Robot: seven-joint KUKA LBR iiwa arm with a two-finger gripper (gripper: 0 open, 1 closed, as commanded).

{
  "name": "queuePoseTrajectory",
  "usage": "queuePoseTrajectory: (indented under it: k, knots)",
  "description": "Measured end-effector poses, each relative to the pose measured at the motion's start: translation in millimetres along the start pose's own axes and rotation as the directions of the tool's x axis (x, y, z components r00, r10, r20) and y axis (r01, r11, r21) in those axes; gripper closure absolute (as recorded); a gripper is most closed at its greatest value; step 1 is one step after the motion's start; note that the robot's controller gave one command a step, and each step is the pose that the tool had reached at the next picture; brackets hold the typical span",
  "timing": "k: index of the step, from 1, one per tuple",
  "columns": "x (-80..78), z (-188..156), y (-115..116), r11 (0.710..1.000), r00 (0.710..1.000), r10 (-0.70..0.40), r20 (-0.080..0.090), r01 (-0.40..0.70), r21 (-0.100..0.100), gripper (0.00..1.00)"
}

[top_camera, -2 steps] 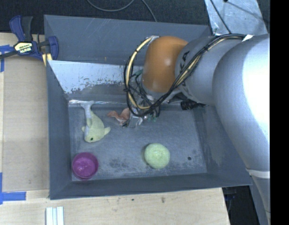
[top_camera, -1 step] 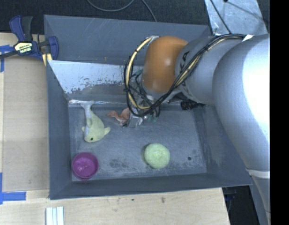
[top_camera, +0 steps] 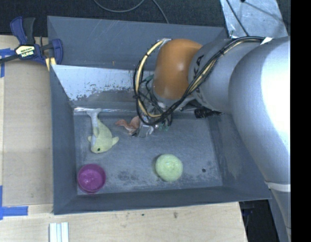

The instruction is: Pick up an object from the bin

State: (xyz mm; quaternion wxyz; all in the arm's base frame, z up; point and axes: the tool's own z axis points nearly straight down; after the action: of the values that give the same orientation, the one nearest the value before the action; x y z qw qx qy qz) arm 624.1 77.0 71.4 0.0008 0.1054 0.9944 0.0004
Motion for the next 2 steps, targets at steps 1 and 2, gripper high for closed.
queuePoseTrajectory:
  k: [1,2]
  knots:
    - [0.9,-3.6,-0.4,1.0,1.0,0.0,-0.002,0.0,0.0,1.0]
    - [1.6,-19.0,-0.9,1.0,1.0,0.0,-0.005,0.0,0.002,1.0]
